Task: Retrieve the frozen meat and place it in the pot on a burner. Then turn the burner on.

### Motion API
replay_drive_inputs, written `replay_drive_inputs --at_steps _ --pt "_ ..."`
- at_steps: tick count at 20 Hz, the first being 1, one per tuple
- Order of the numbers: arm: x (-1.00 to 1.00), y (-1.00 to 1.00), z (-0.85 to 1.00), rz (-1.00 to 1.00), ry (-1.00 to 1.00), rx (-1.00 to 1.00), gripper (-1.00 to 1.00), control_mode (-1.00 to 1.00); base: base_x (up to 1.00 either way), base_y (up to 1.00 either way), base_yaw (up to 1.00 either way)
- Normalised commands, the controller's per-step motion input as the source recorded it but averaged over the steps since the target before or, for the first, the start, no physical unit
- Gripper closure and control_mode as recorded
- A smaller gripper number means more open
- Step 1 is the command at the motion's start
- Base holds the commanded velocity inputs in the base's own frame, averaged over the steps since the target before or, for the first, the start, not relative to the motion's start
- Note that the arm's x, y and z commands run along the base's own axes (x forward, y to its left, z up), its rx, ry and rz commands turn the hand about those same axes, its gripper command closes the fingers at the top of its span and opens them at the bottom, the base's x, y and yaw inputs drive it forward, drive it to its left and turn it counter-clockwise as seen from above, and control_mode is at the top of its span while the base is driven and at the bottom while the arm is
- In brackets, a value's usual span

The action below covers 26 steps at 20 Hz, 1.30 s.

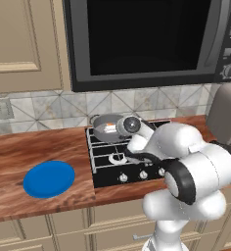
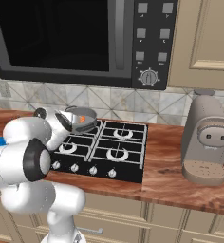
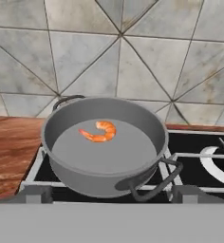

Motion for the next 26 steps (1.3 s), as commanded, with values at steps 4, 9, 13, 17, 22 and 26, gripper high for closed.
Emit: replay_drive_inputs --at_steps 4,9,13,17,22,26 --pt "-1.00 0.00 0.34 -0.01 -0.08 0.00 -1.00 -1.00 0.00 0.00 0.00" --pt "-0.88 0.00 0.61 -0.05 -0.02 0.00 -1.00 -1.00 0.00 0.00 0.00" --pt "-0.70 0.00 0.73 -0.04 0.00 0.00 -1.00 -1.00 0.00 0.00 0.00" --pt "-0.45 -0.05 0.29 -0.05 0.08 0.00 -1.00 -1.00 0.00 0.00 0.00" --pt "-0.03 -0.09 -0.01 -0.01 0.24 0.04 -1.00 -1.00 0.00 0.00 0.00" --pt "0.00 0.00 0.00 0.00 0.45 0.06 -1.00 -1.00 0.00 0.00 0.00"
